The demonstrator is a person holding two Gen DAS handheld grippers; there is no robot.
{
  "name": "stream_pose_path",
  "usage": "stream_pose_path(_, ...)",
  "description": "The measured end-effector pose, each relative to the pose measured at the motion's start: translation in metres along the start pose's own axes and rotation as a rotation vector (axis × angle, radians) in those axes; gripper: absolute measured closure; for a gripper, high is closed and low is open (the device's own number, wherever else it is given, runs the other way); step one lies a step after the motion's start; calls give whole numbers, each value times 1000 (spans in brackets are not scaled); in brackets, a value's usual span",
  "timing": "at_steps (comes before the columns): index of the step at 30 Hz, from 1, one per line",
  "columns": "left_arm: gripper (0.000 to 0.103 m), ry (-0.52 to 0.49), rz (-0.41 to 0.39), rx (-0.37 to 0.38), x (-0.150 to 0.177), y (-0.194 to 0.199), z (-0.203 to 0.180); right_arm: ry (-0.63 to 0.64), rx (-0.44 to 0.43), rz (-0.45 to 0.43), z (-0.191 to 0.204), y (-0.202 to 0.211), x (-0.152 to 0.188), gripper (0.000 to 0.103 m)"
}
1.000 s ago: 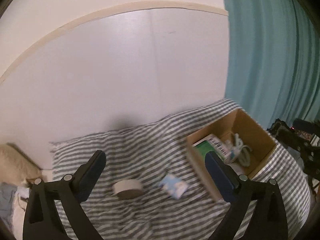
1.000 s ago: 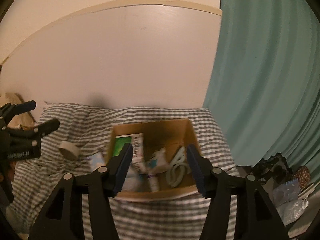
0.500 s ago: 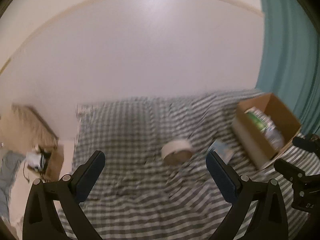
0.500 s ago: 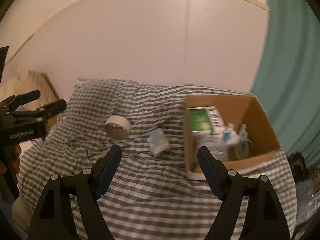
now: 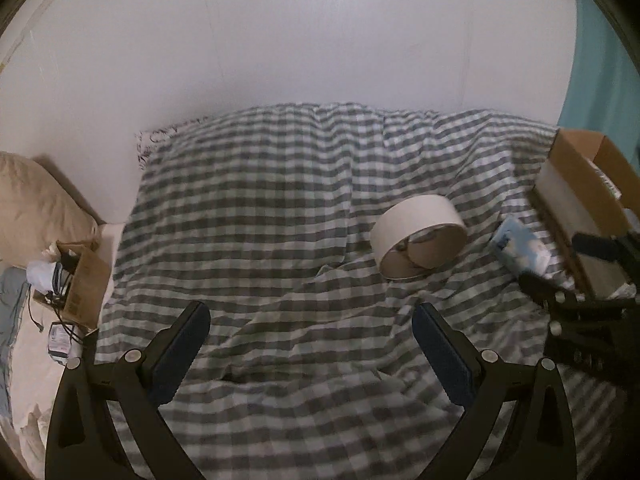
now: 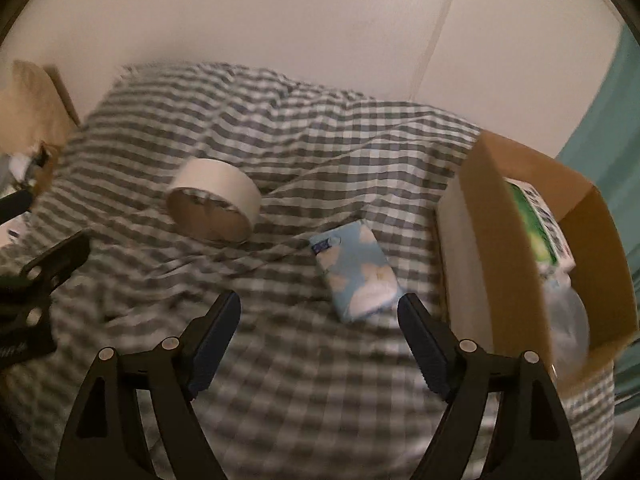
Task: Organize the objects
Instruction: 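Grasp the floral tissue pack with the right tool while the left tool grasps the tape roll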
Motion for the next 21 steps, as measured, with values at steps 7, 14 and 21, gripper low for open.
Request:
stream_pose_path(7, 0, 38, 27, 54, 1, -29, -15, -38, 74, 42, -18, -59, -3, 22)
stream_pose_path(14, 0, 11, 45, 86, 7, -42, -35, -39, 45, 106, -20, -87, 10, 23)
stream_pose_path(21, 0, -9, 67, 79, 10, -49, -43, -93, 21, 65, -30, -77, 11, 42)
Point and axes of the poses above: each gripper's, at about its wrist camera, not at the fingertips, and y roughly against the way its jaws point, z to its left, x to its underside, the point moved 2 cm from there along -y, roughly the way its jaws point, and after that the axes turned 15 degrees about -z, right-handed, at the moved point
